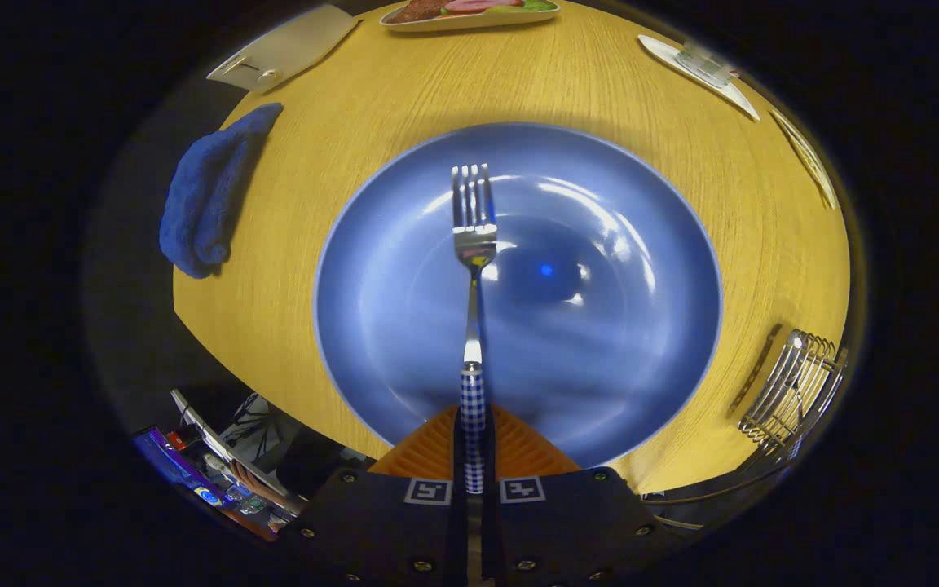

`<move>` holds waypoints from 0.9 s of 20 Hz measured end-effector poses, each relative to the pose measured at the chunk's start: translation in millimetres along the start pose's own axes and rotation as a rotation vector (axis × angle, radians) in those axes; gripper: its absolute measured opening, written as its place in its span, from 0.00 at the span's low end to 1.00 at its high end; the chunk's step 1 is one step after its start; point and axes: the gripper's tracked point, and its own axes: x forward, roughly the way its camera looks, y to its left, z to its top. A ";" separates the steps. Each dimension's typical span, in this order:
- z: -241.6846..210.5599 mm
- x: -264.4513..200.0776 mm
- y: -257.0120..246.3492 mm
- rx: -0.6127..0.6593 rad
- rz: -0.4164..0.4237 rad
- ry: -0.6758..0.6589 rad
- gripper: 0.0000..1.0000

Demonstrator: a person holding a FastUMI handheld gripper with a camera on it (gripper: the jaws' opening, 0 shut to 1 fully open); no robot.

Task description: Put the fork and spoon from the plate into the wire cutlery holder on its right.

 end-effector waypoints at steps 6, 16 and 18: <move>-19.2 -26.5 -8.2 -0.070 -0.004 0.035 0.07; -40.5 -69.2 -24.5 -0.065 -0.004 0.042 0.07; -45.6 -75.9 -26.6 -0.057 -0.002 0.029 0.07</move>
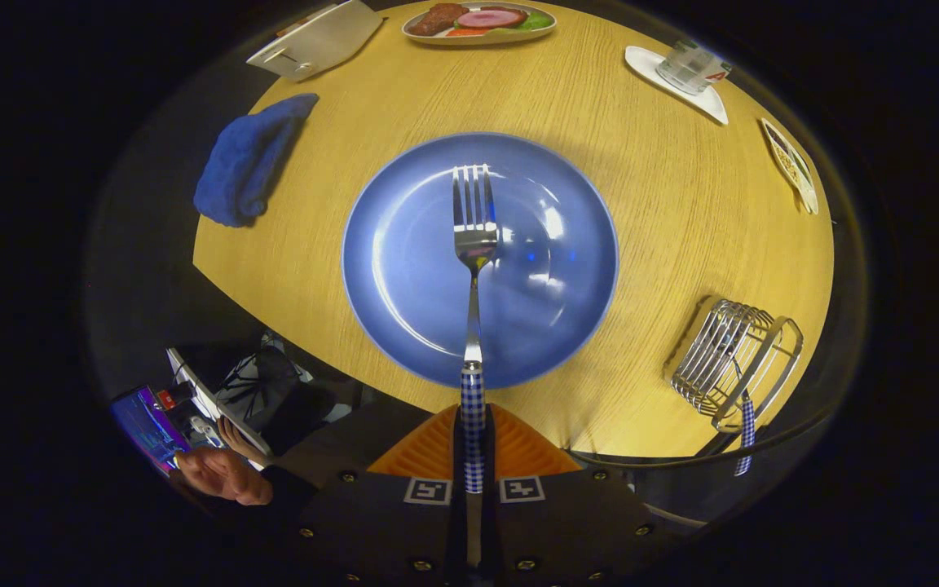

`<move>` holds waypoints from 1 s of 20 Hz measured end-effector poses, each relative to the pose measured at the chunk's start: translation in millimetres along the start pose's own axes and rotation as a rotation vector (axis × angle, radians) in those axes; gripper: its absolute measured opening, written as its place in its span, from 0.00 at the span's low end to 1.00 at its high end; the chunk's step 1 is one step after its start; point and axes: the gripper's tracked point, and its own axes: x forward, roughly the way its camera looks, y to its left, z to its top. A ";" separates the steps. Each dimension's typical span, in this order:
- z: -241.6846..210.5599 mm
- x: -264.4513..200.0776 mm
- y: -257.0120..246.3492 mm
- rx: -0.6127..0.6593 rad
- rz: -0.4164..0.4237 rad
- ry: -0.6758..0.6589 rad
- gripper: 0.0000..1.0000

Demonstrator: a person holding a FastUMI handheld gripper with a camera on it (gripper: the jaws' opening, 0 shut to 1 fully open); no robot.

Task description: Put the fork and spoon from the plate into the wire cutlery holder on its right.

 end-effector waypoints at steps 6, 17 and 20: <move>-16.3 -32.8 -13.6 0.037 -0.007 -0.072 0.07; -102.0 -92.3 -76.9 0.048 -0.004 0.063 0.07; -122.5 -110.3 -106.4 0.021 -0.021 0.177 0.07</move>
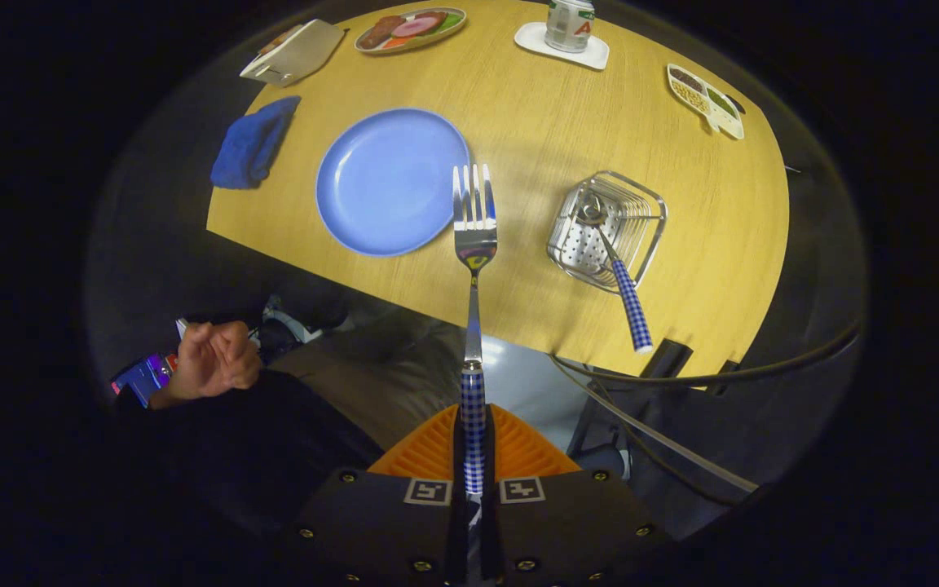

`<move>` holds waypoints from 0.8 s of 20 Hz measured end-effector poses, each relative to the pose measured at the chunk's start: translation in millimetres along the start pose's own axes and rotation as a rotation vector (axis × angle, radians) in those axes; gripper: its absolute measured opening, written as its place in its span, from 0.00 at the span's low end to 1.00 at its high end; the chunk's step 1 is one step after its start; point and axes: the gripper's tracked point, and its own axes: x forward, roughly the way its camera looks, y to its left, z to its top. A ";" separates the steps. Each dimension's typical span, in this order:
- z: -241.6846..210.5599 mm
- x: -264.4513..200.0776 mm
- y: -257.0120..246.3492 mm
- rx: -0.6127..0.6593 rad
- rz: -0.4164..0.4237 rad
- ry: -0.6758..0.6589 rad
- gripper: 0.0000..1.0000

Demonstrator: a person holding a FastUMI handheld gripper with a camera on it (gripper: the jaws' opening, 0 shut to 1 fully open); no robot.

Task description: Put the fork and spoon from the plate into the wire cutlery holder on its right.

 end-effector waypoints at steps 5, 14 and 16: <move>-17.2 -16.3 -49.5 -0.039 -0.070 0.192 0.07; 0.2 -17.0 -93.3 -0.068 -0.109 0.436 0.07; 13.3 -17.0 -97.5 -0.076 -0.130 0.476 0.07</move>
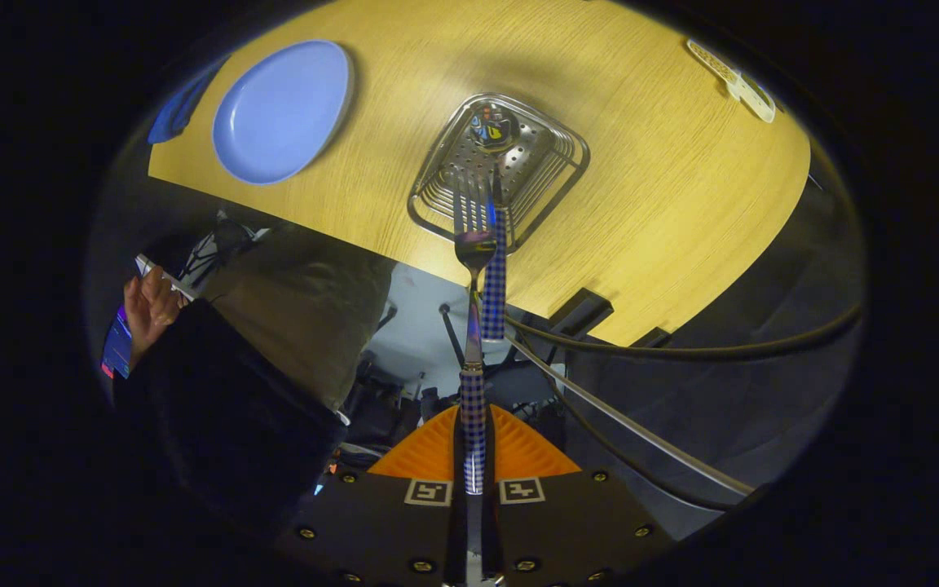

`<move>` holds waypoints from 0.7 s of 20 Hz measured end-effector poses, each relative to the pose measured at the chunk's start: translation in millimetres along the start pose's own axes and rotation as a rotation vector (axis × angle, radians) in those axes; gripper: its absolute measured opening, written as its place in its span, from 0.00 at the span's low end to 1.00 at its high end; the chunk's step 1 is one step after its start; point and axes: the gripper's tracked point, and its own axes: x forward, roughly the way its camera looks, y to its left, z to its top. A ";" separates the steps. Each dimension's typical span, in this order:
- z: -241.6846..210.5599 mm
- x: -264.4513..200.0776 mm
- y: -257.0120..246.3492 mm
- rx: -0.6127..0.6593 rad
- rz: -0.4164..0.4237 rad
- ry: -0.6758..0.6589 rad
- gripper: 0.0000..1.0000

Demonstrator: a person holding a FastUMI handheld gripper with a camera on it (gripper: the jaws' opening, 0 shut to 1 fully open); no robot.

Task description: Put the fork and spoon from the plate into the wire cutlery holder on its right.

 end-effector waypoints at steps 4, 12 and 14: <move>10.4 -0.5 -5.7 0.005 0.013 0.031 0.08; 18.7 -9.9 -2.4 0.054 0.135 0.017 0.45; 9.9 -9.5 1.0 0.057 0.155 -0.005 0.45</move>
